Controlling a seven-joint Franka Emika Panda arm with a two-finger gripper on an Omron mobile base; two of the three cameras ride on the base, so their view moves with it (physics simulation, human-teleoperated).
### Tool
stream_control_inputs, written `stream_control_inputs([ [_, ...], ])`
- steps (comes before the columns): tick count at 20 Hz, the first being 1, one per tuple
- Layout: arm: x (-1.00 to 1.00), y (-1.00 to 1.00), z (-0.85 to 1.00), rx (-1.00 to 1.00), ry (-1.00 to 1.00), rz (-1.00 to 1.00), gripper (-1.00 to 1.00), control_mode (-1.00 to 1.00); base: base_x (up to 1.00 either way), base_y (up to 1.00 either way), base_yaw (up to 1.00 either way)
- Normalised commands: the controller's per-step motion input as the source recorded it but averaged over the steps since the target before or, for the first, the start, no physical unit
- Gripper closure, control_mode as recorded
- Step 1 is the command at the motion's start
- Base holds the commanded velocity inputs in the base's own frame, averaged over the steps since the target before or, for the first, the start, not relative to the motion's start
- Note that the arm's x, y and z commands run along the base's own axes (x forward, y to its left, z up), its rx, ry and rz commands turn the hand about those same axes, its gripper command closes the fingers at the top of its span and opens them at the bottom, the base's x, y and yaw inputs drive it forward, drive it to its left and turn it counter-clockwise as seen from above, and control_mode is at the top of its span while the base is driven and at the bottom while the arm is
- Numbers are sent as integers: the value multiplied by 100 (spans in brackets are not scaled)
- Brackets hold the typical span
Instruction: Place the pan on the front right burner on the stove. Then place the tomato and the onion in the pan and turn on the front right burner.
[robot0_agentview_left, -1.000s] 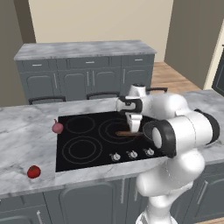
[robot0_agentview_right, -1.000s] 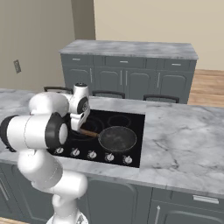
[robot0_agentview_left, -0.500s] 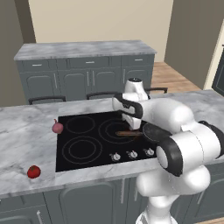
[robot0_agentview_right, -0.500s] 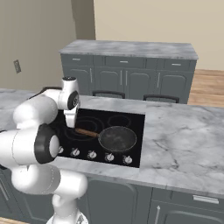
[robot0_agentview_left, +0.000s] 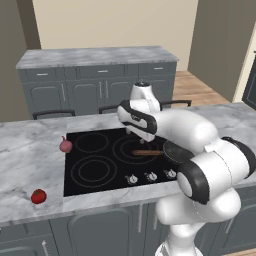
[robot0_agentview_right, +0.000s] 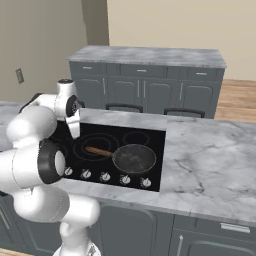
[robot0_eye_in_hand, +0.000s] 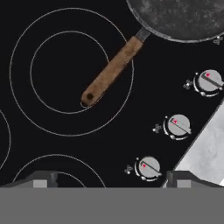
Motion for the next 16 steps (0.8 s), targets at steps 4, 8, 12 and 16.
stream_control_inputs([
  [4, 0, 62, 0, 0, -5, 33, -100, -100, 0, 0, 0],
  [8, 0, 67, 0, 0, -10, 30, -100, -100, 0, 0, 0],
  [12, 0, 62, 0, 0, -12, 37, -100, -100, 0, 0, 0],
  [16, 0, 61, 0, 0, -10, 37, -100, -100, 0, 0, 0],
])
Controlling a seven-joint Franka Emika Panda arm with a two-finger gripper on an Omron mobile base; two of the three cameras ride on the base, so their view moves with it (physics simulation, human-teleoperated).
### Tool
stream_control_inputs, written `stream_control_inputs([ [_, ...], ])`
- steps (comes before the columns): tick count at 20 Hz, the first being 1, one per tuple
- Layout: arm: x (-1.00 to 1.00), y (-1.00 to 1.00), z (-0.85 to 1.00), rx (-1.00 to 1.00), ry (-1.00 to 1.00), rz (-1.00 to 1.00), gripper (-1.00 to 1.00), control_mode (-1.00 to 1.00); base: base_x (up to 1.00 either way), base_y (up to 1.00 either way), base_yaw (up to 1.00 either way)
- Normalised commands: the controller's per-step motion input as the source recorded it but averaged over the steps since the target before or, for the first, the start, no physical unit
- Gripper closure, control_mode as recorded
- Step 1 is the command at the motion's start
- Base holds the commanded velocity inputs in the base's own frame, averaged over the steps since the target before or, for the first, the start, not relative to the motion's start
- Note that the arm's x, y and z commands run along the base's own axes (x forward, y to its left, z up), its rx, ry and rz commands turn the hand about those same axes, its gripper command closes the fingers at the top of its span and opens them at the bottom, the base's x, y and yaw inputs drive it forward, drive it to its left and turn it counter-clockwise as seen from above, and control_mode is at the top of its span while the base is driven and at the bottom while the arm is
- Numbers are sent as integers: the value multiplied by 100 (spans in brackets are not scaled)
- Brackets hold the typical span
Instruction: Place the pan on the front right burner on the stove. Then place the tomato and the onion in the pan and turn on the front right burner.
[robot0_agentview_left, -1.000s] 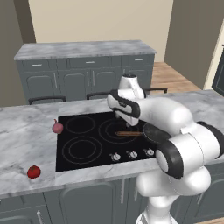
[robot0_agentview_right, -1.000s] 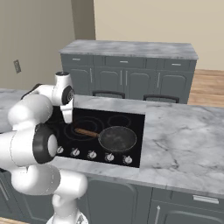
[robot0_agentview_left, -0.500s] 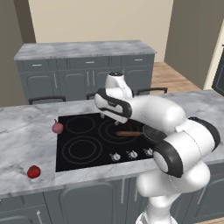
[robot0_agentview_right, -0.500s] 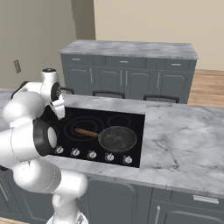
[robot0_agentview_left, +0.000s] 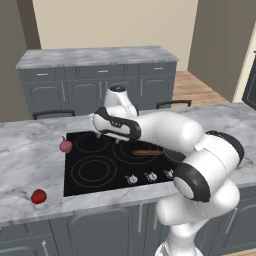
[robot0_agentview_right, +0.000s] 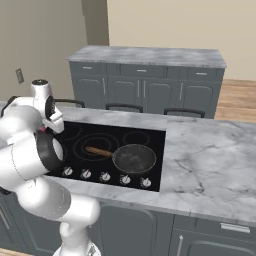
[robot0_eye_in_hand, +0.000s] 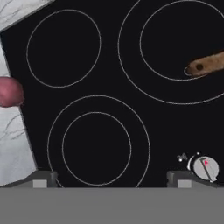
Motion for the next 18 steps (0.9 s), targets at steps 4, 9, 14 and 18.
stream_control_inputs([
  [4, 0, 49, 0, -1, -11, 32, -100, -100, 0, 0, 0],
  [9, 0, 40, 0, -1, -11, 28, -100, -100, 0, 0, 0],
  [14, 0, 41, 0, -3, -12, 26, -100, -100, 0, 0, 0],
  [18, 0, 36, -2, -4, -5, 19, -100, -100, 0, 0, 0],
])
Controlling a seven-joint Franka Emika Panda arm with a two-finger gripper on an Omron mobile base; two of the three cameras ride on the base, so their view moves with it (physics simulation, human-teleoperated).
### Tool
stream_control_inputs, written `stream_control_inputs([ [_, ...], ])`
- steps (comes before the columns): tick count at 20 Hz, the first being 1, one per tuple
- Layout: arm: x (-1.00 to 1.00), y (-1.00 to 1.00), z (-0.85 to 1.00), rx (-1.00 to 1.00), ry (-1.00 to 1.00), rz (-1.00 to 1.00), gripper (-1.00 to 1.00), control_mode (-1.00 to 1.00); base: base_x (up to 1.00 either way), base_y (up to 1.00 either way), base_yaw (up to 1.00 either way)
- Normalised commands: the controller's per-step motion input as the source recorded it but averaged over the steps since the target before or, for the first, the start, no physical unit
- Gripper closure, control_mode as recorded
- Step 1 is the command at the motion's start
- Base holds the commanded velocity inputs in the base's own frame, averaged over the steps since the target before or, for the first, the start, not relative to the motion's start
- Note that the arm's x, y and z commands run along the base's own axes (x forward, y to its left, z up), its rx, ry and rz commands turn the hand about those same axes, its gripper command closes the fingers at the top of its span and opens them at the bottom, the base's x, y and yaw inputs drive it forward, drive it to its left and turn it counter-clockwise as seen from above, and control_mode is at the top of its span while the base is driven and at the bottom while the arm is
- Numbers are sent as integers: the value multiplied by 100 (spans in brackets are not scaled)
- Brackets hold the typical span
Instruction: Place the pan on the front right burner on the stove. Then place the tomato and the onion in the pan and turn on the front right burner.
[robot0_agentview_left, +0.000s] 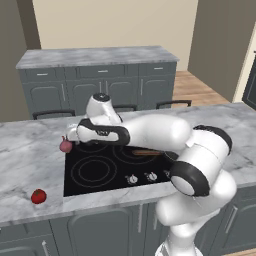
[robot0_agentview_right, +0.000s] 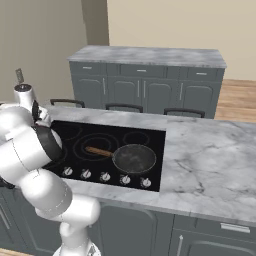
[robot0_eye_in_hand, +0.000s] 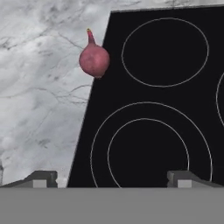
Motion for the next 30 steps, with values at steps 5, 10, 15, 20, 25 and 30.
stream_control_inputs([
  [5, 12, 13, -20, -4, 0, 11, -100, -100, 0, 0, 0],
  [10, 37, 20, -14, -3, 0, 6, -100, -100, 0, 0, 0],
  [15, 35, 33, -12, -5, -2, 4, -100, -100, 0, 0, 0],
  [20, 33, 27, -20, -6, 0, 0, -100, -100, 0, 0, 0],
  [25, 28, 23, -21, -5, 0, 0, -100, -100, 0, 0, 0],
  [30, 23, 7, -22, -4, -1, 0, -100, -100, 0, 0, 0],
])
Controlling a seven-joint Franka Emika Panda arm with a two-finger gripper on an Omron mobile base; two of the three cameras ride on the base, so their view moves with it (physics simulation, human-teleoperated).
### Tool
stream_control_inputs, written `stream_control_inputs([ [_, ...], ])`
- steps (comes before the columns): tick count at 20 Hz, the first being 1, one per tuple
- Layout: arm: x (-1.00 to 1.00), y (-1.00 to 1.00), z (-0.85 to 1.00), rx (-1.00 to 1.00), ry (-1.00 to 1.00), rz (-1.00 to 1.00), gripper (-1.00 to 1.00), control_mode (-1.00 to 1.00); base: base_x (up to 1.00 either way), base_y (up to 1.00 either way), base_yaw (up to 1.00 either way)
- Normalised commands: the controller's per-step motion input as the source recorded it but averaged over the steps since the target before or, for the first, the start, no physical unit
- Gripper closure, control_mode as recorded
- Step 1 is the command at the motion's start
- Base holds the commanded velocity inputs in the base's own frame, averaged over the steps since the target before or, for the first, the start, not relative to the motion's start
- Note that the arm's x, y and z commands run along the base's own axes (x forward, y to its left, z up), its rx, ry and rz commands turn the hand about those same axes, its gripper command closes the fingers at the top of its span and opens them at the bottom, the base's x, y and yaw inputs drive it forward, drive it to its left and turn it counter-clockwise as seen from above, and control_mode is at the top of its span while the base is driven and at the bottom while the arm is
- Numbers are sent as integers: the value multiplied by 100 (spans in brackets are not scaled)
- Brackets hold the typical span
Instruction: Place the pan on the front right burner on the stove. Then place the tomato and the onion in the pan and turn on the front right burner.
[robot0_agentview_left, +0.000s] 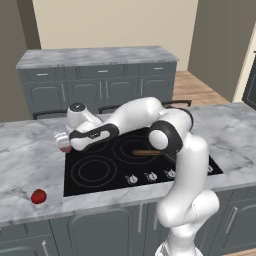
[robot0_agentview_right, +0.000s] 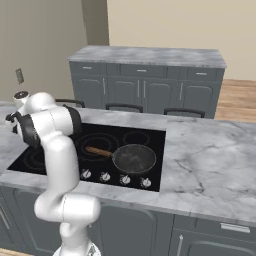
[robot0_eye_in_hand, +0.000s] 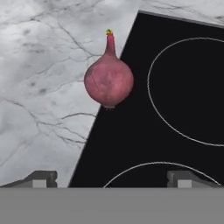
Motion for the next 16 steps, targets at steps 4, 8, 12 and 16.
stream_control_inputs([
  [4, 23, 0, -26, -3, -5, 0, -100, -100, 0, 0, 0],
  [8, 32, 1, -14, 0, -4, 0, -100, -100, 0, 0, 0],
  [12, 46, 8, -10, 0, 0, 0, -100, -100, 0, 0, 0],
  [16, 42, 11, -15, 0, 0, 1, -100, -100, 0, 0, 0],
])
